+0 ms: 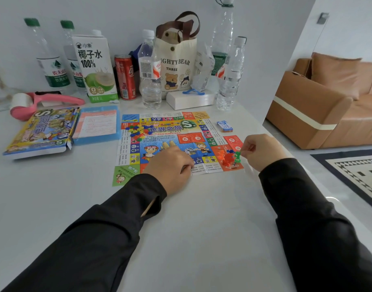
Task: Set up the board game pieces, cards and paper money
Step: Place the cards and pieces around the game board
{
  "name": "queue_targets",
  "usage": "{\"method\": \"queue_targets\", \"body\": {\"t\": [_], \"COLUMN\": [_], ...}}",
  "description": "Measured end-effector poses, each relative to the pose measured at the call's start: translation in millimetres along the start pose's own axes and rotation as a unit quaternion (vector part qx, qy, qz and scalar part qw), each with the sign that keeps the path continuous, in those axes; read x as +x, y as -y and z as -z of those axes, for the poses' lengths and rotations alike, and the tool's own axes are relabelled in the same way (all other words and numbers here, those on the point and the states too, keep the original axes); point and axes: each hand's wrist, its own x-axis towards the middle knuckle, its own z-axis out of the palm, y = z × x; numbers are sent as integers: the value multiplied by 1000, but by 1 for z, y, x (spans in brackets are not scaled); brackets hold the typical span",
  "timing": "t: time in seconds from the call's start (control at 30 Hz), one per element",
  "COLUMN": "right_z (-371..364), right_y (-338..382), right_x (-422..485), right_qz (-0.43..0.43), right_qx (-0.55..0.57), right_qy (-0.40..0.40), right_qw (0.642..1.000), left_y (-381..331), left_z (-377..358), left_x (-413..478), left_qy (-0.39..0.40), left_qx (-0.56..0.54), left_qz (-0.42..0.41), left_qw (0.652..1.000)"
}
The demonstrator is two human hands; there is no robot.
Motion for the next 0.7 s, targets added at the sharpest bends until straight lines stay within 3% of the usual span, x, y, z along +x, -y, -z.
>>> {"method": "queue_targets", "body": {"t": [0.5,0.7], "right_z": [0,2], "right_y": [3,2], "right_x": [-3,-1], "right_qz": [23,51], "right_qx": [-5,23], "right_qy": [35,-31], "right_qw": [999,998], "left_y": [-1,-1], "left_z": [1,2], "left_x": [0,-1], "left_qy": [0,4], "left_qx": [-7,-7], "left_qz": [5,8], "left_qw": [1000,1000]}}
